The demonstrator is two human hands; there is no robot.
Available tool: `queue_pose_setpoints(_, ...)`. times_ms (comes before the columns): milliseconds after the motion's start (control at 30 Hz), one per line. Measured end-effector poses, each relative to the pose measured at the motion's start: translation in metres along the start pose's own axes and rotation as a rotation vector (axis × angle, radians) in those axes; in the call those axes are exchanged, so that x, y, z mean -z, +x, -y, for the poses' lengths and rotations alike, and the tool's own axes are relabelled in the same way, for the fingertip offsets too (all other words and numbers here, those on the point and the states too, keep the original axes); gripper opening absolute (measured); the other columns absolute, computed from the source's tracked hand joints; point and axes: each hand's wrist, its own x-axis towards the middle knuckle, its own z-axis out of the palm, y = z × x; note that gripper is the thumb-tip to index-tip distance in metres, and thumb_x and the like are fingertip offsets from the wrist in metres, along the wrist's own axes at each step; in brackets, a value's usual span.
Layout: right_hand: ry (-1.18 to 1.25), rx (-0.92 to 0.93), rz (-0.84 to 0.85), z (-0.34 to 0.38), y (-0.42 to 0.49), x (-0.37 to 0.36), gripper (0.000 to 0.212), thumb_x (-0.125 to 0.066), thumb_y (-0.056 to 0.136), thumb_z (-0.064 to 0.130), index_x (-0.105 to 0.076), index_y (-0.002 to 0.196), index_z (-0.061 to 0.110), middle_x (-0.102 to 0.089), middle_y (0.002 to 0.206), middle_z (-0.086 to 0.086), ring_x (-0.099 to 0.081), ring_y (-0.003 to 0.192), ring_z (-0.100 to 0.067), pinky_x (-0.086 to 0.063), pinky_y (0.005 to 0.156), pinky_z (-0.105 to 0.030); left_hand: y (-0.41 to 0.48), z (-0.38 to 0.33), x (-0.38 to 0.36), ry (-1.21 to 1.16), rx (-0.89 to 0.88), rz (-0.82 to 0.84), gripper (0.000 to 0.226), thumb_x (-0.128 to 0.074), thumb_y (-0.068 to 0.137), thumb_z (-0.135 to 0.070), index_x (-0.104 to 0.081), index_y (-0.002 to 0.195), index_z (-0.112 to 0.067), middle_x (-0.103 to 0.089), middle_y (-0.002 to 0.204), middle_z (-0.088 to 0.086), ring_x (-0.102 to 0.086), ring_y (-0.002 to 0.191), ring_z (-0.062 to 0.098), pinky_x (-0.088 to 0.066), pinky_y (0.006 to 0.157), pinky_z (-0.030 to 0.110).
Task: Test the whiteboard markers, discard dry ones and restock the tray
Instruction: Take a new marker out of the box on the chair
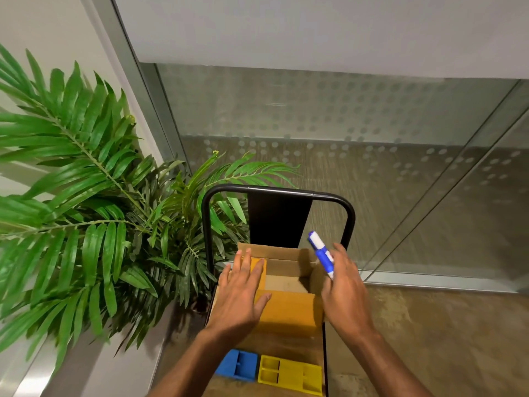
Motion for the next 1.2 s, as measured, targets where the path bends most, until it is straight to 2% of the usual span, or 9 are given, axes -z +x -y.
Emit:
queue_pose_setpoints(67, 0.043, -0.09, -0.031, -0.014, -0.008, 0.001, 0.052, -0.06, 0.089, -0.002, -0.045, 0.136, 0.016, -0.056, 0.126, -0.006, -0.057, 0.108, -0.023, -0.056, 0.078, -0.039, 0.002, 0.0, -0.003, -0.018, 0.006, 0.01, 0.073, -0.037, 0.104, -0.056, -0.001, 0.162, -0.031, 0.028, 0.165, -0.001, 0.032, 0.151, 0.015, 0.019, 0.122, 0.038)
queue_pose_setpoints(133, 0.046, -0.158, -0.026, -0.024, -0.015, -0.002, 0.045, -0.06, 0.09, 0.001, -0.048, 0.13, 0.017, -0.058, 0.111, -0.003, -0.057, 0.092, -0.018, -0.049, 0.065, -0.029, 0.003, 0.0, -0.005, -0.053, -0.003, 0.033, 0.069, -0.038, 0.105, -0.054, -0.011, 0.163, -0.03, 0.023, 0.166, -0.002, 0.03, 0.152, 0.014, 0.017, 0.124, 0.039)
queue_pose_setpoints(300, 0.122, -0.218, 0.053, -0.037, -0.023, -0.011, 0.039, -0.056, 0.097, 0.014, -0.044, 0.133, 0.022, -0.06, 0.106, -0.001, -0.058, 0.08, -0.013, -0.042, 0.055, -0.021, -0.002, -0.01, -0.005, -0.275, -0.018, 0.013, 0.044, -0.035, 0.108, -0.048, -0.056, 0.141, -0.028, -0.003, 0.17, -0.007, 0.016, 0.155, 0.006, 0.007, 0.126, 0.038)
queue_pose_setpoints(433, 0.15, -0.178, 0.102, -0.04, -0.021, -0.013, 0.037, -0.056, 0.098, 0.023, -0.043, 0.132, 0.028, -0.059, 0.108, 0.004, -0.06, 0.088, -0.014, -0.057, 0.064, -0.035, -0.005, -0.016, 0.007, -0.326, 0.087, -0.028, 0.036, -0.042, 0.108, -0.043, -0.068, 0.123, -0.024, -0.023, 0.168, -0.006, -0.019, 0.155, 0.012, -0.02, 0.12, 0.029)
queue_pose_setpoints(533, 0.157, -0.169, 0.128, -0.039, -0.019, -0.013, 0.041, -0.056, 0.098, 0.024, -0.041, 0.136, 0.027, -0.057, 0.112, 0.005, -0.06, 0.093, -0.015, -0.057, 0.065, -0.031, -0.003, -0.015, 0.016, -0.258, 0.121, -0.002, 0.042, -0.056, 0.102, -0.044, -0.055, 0.142, -0.029, -0.014, 0.17, -0.009, -0.028, 0.152, 0.014, -0.032, 0.118, 0.035)
queue_pose_setpoints(667, 0.215, -0.137, 0.134, -0.034, -0.016, -0.009, 0.035, -0.052, 0.098, 0.033, -0.044, 0.131, 0.03, -0.059, 0.108, 0.007, -0.06, 0.091, -0.011, -0.053, 0.061, -0.025, -0.002, -0.008, 0.019, -0.266, 0.099, 0.146, 0.098, -0.077, 0.087, -0.043, -0.014, 0.161, -0.039, 0.014, 0.168, -0.014, 0.005, 0.156, 0.01, -0.011, 0.124, 0.04)
queue_pose_setpoints(833, 0.223, -0.134, 0.145, -0.035, -0.014, -0.01, 0.032, -0.05, 0.097, 0.037, -0.043, 0.129, 0.034, -0.061, 0.107, 0.006, -0.061, 0.092, -0.009, -0.057, 0.063, -0.031, 0.002, -0.001, 0.012, -0.161, 0.059, 0.221, 0.131, -0.085, 0.073, -0.052, 0.014, 0.158, -0.043, 0.036, 0.161, -0.013, 0.029, 0.15, 0.009, 0.006, 0.118, 0.036)
queue_pose_setpoints(933, 0.226, -0.135, 0.159, -0.034, -0.016, -0.011, 0.034, -0.051, 0.097, 0.038, -0.044, 0.13, 0.032, -0.06, 0.109, 0.006, -0.06, 0.094, -0.008, -0.053, 0.062, -0.024, 0.004, 0.001, 0.005, -0.112, 0.045, 0.235, 0.139, -0.085, 0.07, -0.059, 0.026, 0.154, -0.043, 0.046, 0.156, -0.01, 0.037, 0.147, 0.012, 0.011, 0.119, 0.039)
queue_pose_setpoints(1200, 0.241, -0.138, 0.167, -0.037, -0.03, -0.012, 0.033, -0.049, 0.097, 0.039, -0.043, 0.13, 0.036, -0.059, 0.112, 0.008, -0.059, 0.098, -0.007, -0.058, 0.072, -0.033, 0.015, -0.001, -0.009, -0.063, 0.058, 0.149, 0.136, -0.072, 0.075, -0.073, 0.03, 0.155, -0.032, 0.05, 0.155, -0.002, 0.042, 0.145, 0.019, 0.012, 0.119, 0.044)
